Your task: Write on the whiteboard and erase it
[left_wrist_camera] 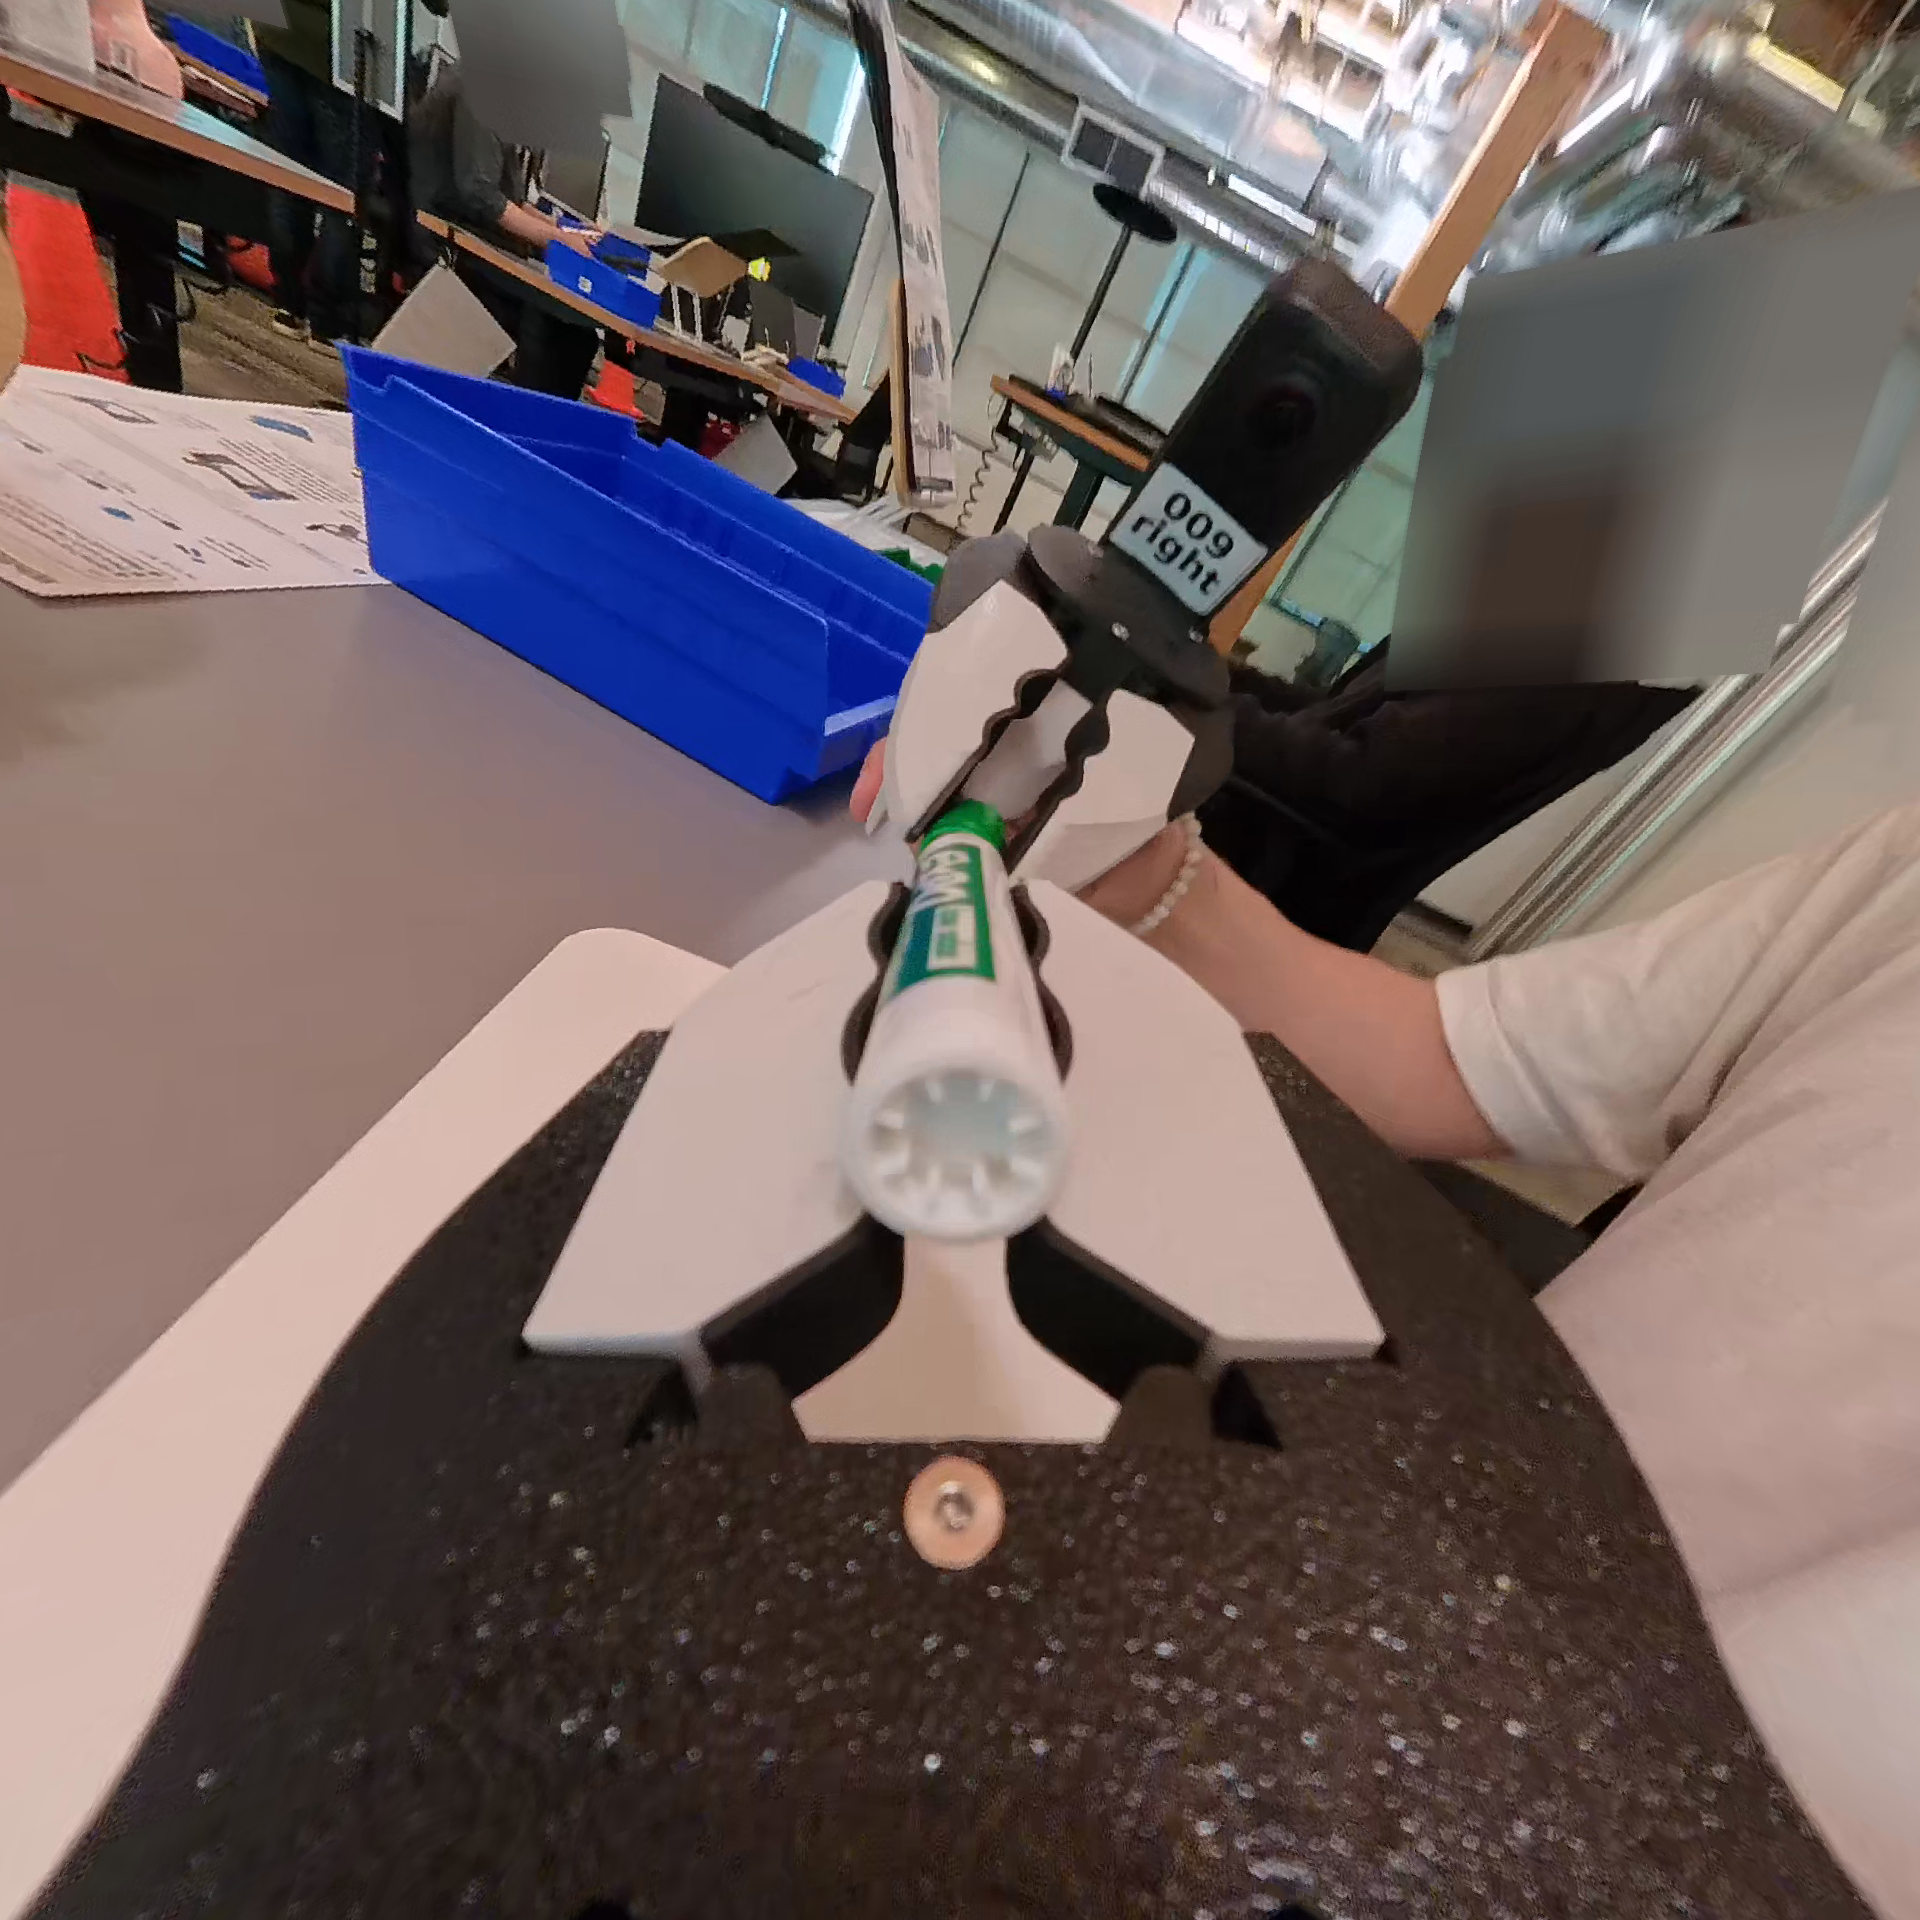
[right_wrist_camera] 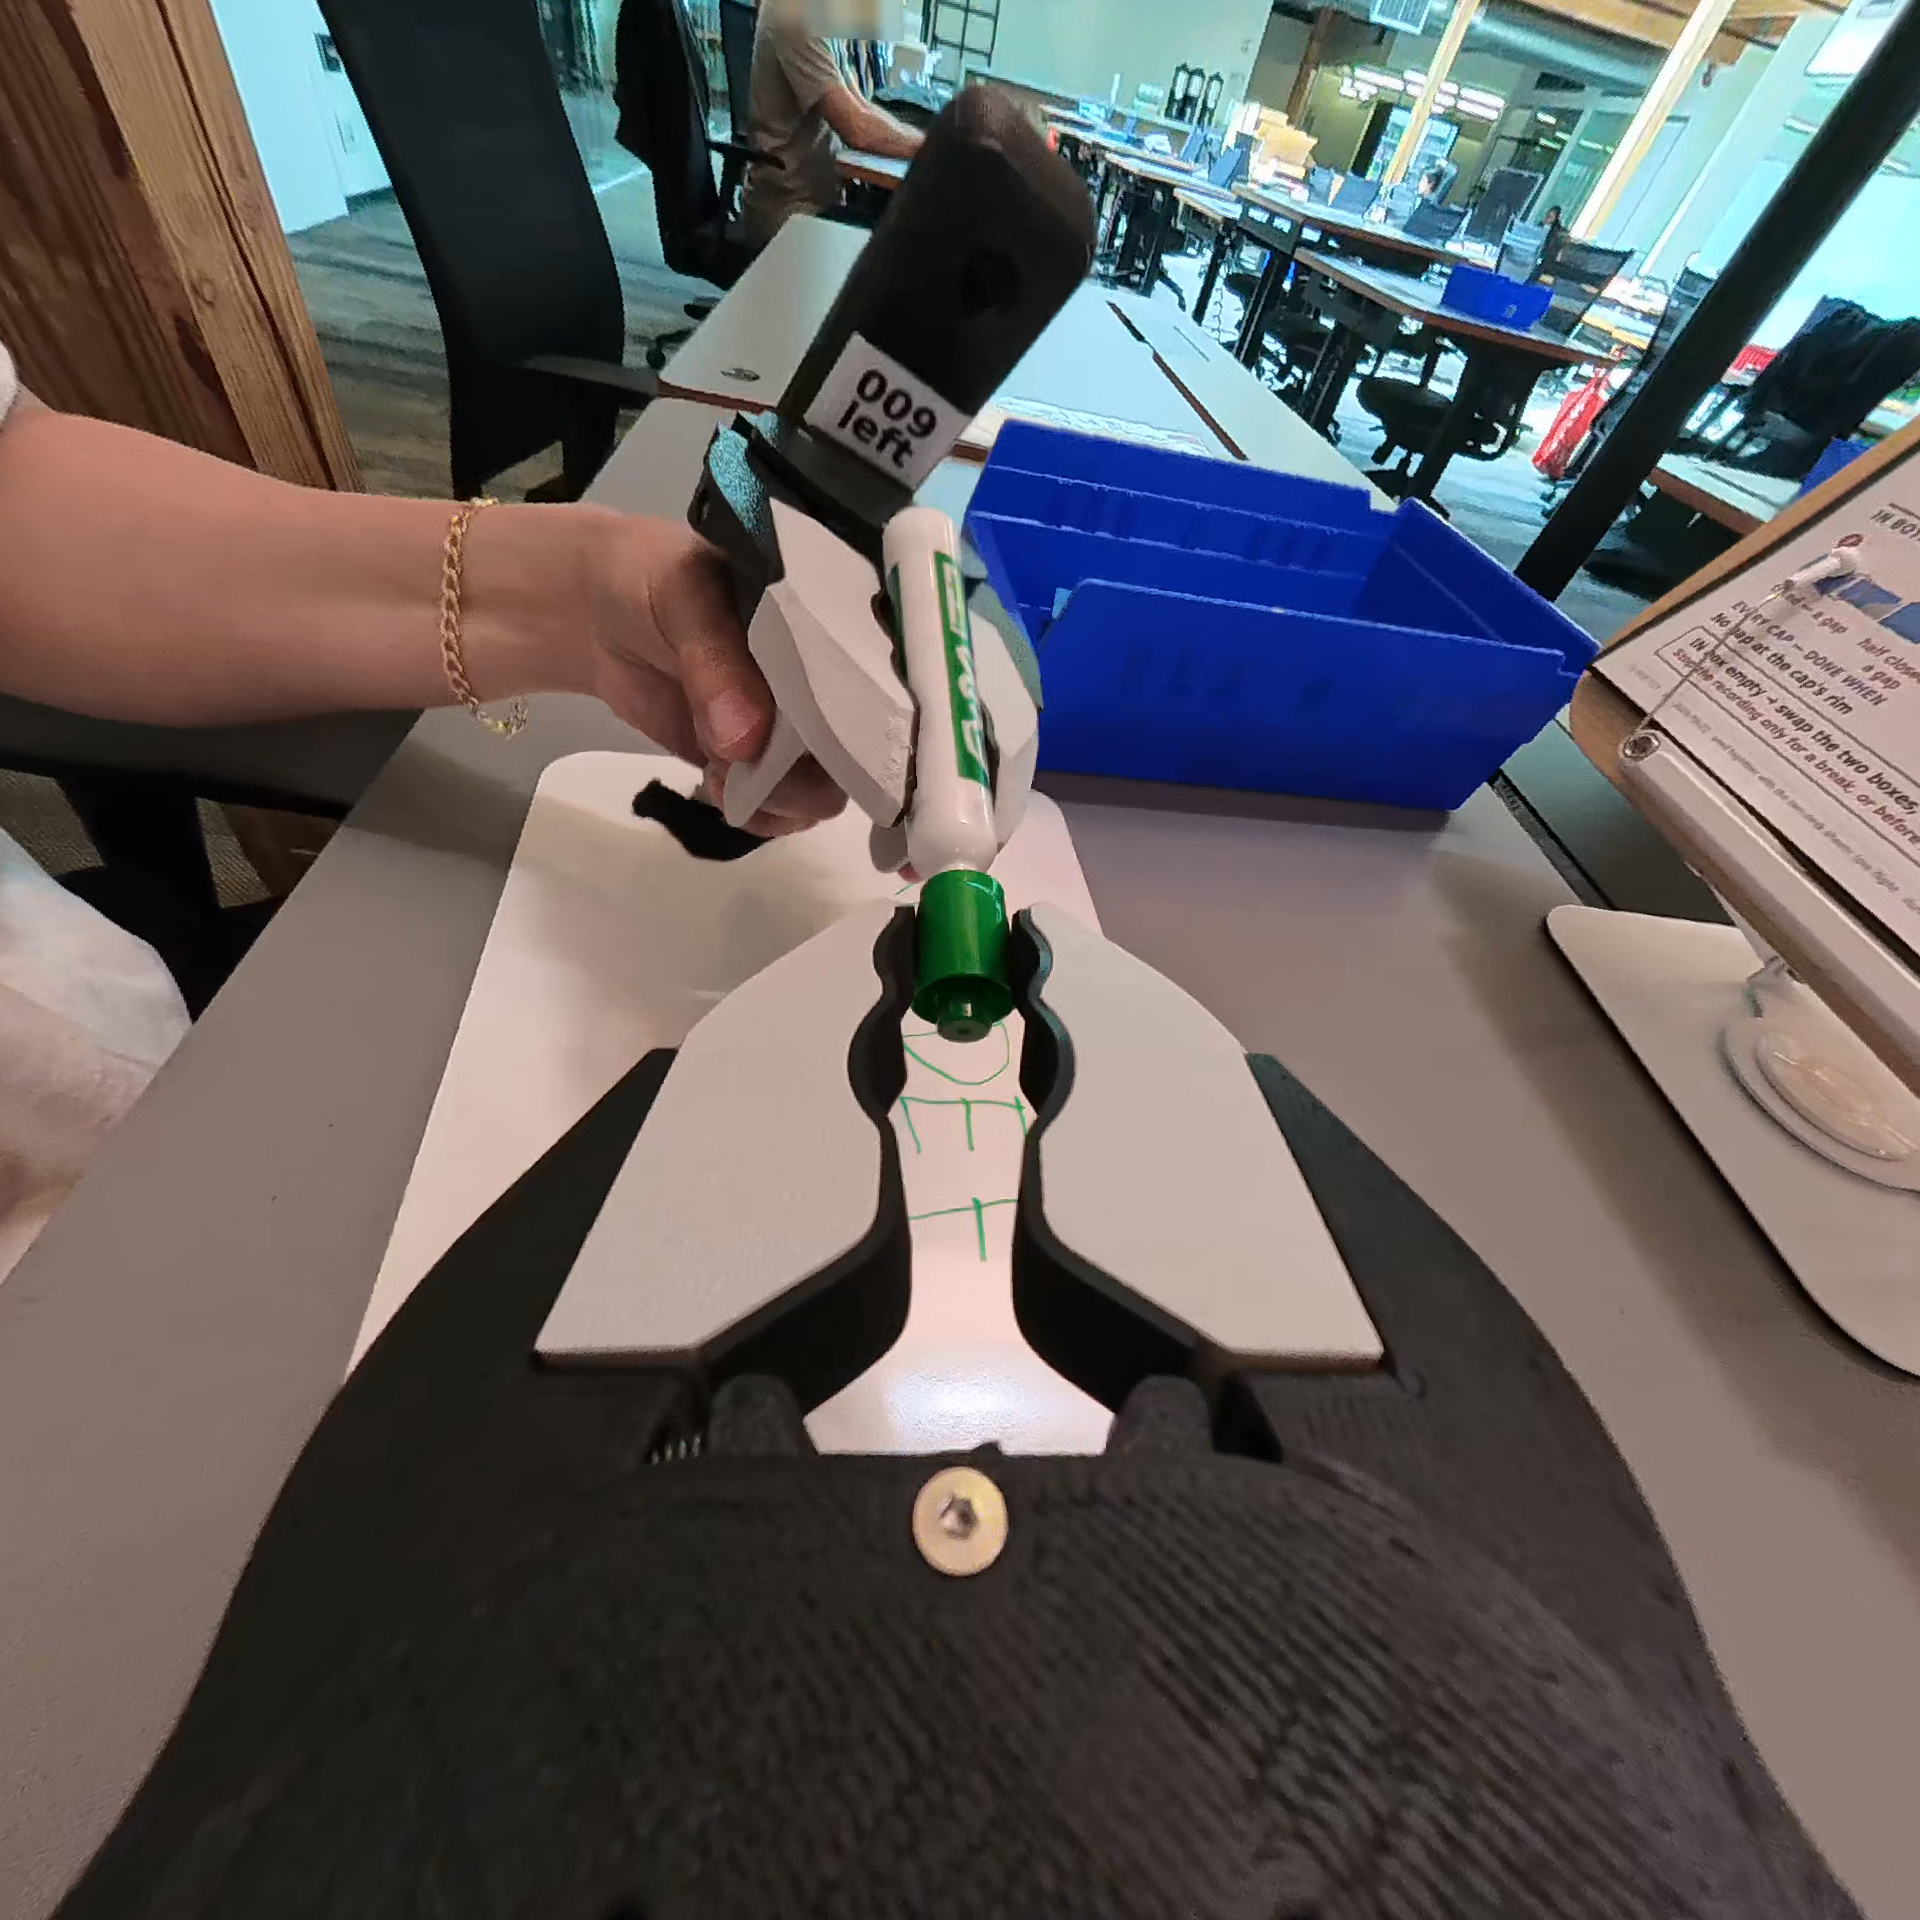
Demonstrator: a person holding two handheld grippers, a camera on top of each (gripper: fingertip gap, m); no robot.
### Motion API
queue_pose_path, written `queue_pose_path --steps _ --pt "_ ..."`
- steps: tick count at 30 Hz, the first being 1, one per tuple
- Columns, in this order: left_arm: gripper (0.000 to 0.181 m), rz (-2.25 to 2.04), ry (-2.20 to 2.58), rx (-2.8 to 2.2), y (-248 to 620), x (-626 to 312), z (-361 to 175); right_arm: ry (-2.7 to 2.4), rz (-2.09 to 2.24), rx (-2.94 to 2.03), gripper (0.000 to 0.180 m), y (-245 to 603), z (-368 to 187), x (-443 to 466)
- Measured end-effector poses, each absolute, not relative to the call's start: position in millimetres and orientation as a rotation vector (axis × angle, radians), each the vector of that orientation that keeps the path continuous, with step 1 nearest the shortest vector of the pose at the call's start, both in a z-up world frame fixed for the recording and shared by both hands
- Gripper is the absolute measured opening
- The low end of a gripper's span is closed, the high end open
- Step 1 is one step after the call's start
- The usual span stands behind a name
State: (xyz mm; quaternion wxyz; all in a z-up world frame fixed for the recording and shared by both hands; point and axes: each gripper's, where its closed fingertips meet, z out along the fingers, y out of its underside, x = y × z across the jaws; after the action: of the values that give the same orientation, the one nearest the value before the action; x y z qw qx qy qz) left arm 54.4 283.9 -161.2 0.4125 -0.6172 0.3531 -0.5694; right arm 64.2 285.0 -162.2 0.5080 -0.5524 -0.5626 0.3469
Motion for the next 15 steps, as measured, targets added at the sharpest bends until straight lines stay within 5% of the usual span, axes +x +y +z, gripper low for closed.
queue_pose_path --steps 15 --pt "0.019 -1.115 1.094 -1.526 280.7 49.3 -155.0 -1.149 1.339 -1.405 0.017 283.3 -154.9 56.7"
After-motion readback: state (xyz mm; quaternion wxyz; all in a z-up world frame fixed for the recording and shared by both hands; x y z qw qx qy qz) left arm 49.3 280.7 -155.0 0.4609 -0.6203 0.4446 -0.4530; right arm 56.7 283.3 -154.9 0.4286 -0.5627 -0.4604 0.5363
